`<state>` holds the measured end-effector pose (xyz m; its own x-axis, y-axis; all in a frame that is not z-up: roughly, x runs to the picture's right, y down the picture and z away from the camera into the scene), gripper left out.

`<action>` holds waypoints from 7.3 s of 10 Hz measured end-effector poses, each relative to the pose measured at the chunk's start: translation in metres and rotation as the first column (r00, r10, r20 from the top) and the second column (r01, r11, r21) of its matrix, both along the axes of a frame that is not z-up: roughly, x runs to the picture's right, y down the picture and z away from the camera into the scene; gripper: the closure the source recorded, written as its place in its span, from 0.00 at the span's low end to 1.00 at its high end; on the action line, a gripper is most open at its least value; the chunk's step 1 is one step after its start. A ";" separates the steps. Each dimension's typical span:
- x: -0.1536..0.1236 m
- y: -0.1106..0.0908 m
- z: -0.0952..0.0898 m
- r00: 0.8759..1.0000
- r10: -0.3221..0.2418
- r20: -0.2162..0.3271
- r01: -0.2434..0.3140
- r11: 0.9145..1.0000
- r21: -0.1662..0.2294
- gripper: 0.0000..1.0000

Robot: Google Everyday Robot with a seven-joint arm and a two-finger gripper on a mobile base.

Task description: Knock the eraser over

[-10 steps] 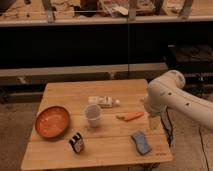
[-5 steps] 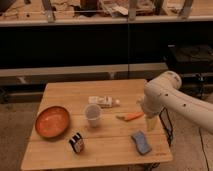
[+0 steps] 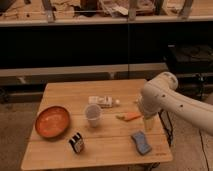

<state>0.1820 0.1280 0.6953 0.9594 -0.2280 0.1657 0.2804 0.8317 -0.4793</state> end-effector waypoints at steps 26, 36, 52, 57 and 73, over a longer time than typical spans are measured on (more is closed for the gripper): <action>-0.057 0.017 -0.006 0.981 -0.137 0.135 0.139 0.990 -0.009 0.20; -0.076 0.026 -0.009 0.965 -0.181 0.189 0.187 0.982 -0.011 0.20; -0.101 0.041 -0.011 0.926 -0.243 0.288 0.256 0.967 -0.008 0.20; -0.110 0.045 -0.010 0.911 -0.266 0.316 0.282 0.959 -0.007 0.20; -0.132 0.056 -0.007 0.864 -0.323 0.386 0.350 0.937 0.002 0.20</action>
